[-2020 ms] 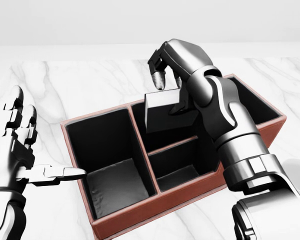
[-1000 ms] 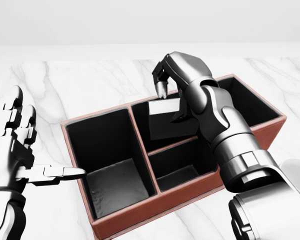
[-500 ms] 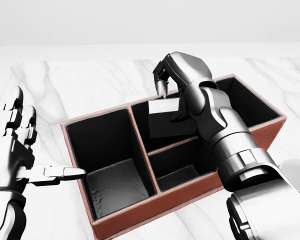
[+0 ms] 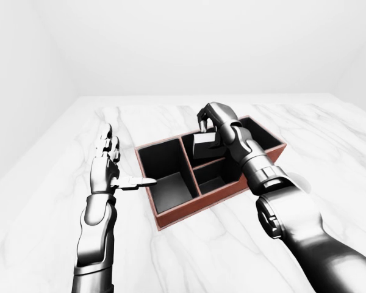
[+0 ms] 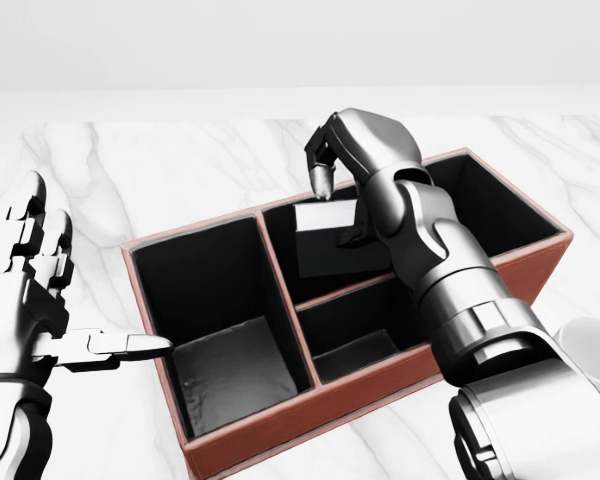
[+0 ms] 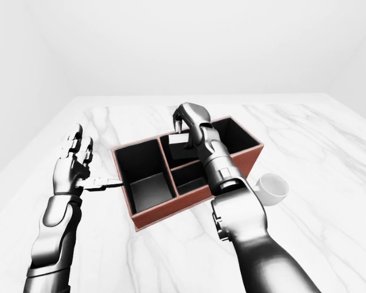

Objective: Pick up the book and place it in the front compartment of the caddy.

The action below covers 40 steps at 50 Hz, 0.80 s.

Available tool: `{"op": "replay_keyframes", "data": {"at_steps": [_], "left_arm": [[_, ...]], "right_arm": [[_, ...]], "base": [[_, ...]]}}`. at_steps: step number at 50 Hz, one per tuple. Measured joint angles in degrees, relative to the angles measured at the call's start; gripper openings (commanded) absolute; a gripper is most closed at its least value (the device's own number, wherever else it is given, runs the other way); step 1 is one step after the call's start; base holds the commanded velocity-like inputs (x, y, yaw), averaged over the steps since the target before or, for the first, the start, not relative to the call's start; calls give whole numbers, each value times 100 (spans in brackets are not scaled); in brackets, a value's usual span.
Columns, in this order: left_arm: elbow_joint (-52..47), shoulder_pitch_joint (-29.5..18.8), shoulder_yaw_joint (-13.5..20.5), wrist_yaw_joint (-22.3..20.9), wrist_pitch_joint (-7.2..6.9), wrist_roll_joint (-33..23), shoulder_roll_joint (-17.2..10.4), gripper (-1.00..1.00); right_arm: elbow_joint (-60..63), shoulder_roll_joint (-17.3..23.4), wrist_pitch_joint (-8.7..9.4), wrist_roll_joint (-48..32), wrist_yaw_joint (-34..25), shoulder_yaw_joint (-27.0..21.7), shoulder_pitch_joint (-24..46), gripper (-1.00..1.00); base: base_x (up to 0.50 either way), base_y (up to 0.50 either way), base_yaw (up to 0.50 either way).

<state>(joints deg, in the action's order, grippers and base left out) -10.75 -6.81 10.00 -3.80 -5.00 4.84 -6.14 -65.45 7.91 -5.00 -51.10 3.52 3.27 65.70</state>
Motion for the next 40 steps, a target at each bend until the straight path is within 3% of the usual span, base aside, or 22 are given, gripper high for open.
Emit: {"op": "replay_keyframes", "data": {"at_steps": [40], "left_arm": [[21, -17, 3, 10, 0, -2, -4, 100]], "right_arm": [[-50, -114, 0, -255, 260, 7, -59, -100]], "base": [[0, 0, 0]]}}
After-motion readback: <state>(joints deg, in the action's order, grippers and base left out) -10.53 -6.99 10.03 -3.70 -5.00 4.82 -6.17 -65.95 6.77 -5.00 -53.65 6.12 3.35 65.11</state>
